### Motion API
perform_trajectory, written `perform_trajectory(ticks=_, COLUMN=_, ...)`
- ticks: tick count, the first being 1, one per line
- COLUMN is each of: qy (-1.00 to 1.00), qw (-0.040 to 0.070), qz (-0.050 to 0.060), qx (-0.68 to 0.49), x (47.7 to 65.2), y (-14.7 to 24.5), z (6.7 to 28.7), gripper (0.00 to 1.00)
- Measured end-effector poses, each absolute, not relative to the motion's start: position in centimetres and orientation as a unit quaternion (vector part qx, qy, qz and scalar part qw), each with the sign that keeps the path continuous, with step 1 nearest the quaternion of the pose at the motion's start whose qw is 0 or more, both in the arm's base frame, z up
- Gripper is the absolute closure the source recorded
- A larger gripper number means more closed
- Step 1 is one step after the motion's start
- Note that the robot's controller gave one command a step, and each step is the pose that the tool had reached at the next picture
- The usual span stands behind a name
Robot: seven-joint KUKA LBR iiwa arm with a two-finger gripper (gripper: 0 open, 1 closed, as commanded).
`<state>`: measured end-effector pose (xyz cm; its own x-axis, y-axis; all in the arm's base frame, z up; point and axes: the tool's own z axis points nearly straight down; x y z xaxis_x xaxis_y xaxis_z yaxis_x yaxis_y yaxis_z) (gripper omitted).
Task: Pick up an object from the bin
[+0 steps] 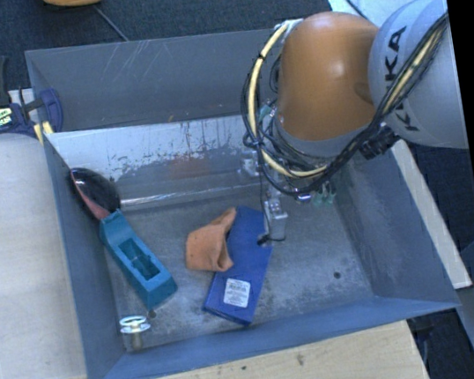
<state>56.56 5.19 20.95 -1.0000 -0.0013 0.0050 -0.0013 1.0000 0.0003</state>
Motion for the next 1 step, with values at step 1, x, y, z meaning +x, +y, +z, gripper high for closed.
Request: perform_trajectory(ticks=1, qy=-1.0, qw=-0.002, qz=0.0, qx=0.0, x=56.69, y=5.15, z=21.44, gripper=0.0)
